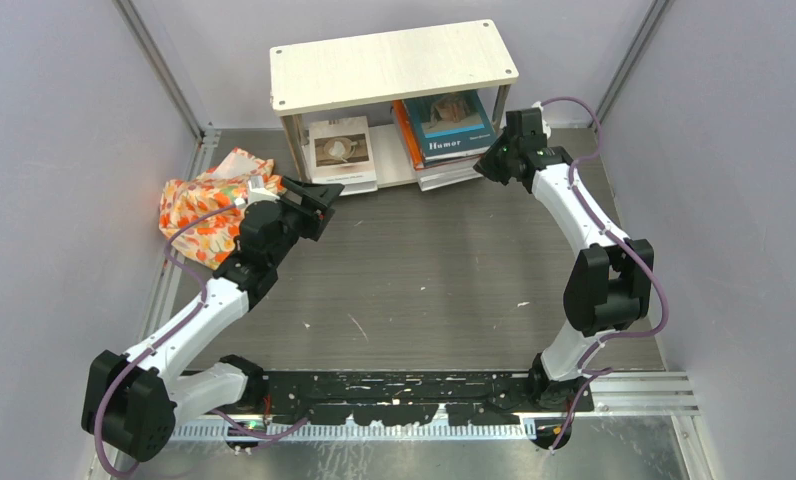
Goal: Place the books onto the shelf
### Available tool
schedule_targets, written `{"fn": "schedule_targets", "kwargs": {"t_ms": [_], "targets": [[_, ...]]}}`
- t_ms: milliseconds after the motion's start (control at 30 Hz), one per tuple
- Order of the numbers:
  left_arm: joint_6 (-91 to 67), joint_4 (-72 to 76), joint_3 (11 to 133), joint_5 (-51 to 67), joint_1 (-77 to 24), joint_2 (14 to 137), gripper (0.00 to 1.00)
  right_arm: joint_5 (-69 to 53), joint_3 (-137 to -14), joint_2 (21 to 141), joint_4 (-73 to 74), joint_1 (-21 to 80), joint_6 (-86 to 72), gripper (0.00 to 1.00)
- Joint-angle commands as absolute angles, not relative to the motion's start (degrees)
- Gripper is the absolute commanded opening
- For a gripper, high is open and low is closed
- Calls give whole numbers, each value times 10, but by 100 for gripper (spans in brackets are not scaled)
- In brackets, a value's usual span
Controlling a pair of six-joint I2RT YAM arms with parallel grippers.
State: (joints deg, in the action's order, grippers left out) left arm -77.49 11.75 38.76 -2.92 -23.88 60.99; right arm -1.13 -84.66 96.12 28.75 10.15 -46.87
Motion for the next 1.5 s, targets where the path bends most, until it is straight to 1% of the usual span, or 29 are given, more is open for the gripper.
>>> {"fn": "schedule_targets", "kwargs": {"t_ms": [0,600,833,900,1033,1100,1167,1233,1400,1433,1467], "targets": [[-760,123,404,-27,-233,601,77,-8,-885,968,255,104,-460,6],[-758,120,403,-32,-227,600,77,-21,-947,1026,254,105,-459,6],[-759,118,400,-30,-224,599,77,-18,-950,1021,260,107,-456,6],[-756,115,399,-29,-224,595,77,-16,-941,1008,263,108,-453,8],[-735,93,408,-27,-224,589,77,-6,-907,968,283,116,-433,15],[-700,43,433,-19,-224,588,78,14,-883,940,297,121,-418,22],[-659,-7,457,-15,-225,587,79,33,-862,916,317,121,-401,32],[-626,-65,475,-16,-226,583,80,61,-837,883,331,120,-378,40],[-529,-174,497,-47,-225,539,81,123,-759,808,324,116,-341,55],[-512,-195,500,-59,-225,527,81,134,-751,799,331,116,-336,60],[-496,-216,501,-70,-225,517,81,147,-746,791,338,116,-330,63]]}}
